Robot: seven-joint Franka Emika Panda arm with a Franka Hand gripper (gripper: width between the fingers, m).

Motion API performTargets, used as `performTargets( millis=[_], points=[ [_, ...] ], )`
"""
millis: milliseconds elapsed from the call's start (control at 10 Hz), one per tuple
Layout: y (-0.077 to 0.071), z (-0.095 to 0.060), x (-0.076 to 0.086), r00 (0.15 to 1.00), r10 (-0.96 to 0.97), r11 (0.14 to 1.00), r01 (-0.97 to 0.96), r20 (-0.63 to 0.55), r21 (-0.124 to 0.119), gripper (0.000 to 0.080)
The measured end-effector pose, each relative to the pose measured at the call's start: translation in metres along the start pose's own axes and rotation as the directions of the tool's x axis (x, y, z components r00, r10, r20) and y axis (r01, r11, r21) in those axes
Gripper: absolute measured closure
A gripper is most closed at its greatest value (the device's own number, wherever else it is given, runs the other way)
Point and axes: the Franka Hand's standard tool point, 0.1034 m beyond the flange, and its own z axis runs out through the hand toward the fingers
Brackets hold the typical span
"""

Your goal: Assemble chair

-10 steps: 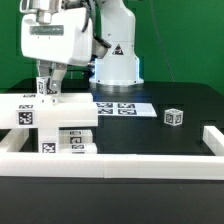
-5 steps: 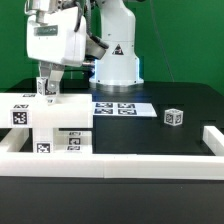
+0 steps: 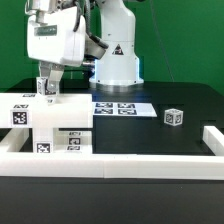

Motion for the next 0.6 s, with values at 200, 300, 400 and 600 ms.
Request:
performTargets(
  millis=[200, 300, 400, 600],
  points=[
    [0.0, 0.0, -0.0017, 0.974, 0.226, 0.974, -0.226, 0.022, -0.003, 0.0512],
    [0.0011, 0.0, -0.0019, 0.952, 0.304, 0.953, -0.304, 0.031, -0.008, 0.0512],
    [0.0017, 0.0, -0.0015, 0.931, 0.364, 0.931, -0.364, 0.033, -0.011, 0.0512],
    [0.0017, 0.0001, -0.0024, 0.889, 0.456, 0.89, -0.456, 0.031, -0.013, 0.0512]
  ],
)
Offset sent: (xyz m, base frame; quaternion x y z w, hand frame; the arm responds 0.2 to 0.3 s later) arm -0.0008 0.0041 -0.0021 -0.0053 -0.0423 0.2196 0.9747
